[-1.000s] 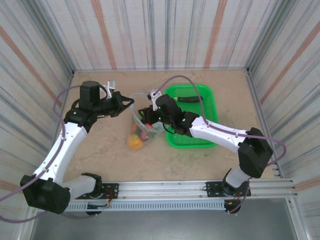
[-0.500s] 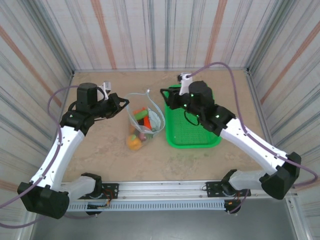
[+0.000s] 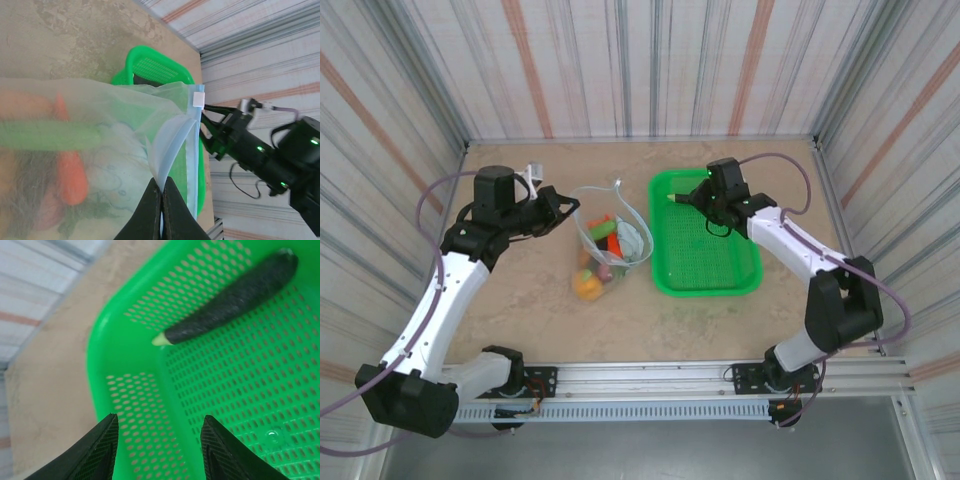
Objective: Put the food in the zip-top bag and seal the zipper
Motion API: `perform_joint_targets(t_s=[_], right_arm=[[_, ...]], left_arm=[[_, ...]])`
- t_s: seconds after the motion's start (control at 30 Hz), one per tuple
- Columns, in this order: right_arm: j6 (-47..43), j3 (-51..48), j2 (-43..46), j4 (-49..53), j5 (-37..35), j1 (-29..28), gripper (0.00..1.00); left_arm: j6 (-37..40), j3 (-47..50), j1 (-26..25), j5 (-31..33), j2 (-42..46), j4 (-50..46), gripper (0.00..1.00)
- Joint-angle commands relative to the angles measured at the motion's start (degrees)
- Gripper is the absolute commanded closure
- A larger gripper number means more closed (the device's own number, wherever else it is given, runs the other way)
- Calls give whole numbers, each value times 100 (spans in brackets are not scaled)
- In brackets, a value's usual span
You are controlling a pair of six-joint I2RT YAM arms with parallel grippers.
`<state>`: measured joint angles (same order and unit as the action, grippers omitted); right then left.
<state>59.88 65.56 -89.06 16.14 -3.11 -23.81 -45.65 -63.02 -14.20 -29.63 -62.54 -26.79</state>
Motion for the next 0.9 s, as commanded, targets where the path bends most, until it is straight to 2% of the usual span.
perform_joint_targets(t_s=[0.0,0.37,0.87], right_arm=[[1342,236,-469,-2,-127,77,49],[2450,715,-1861,-556,-512,433,48],[2375,1888,-3103,-272,-682,462,50]], left_arm=[[-94,71,40,-219,57,235,100],[-287,237,40,-404,148,402,100],[-216,243,40,-386,23,455,100]])
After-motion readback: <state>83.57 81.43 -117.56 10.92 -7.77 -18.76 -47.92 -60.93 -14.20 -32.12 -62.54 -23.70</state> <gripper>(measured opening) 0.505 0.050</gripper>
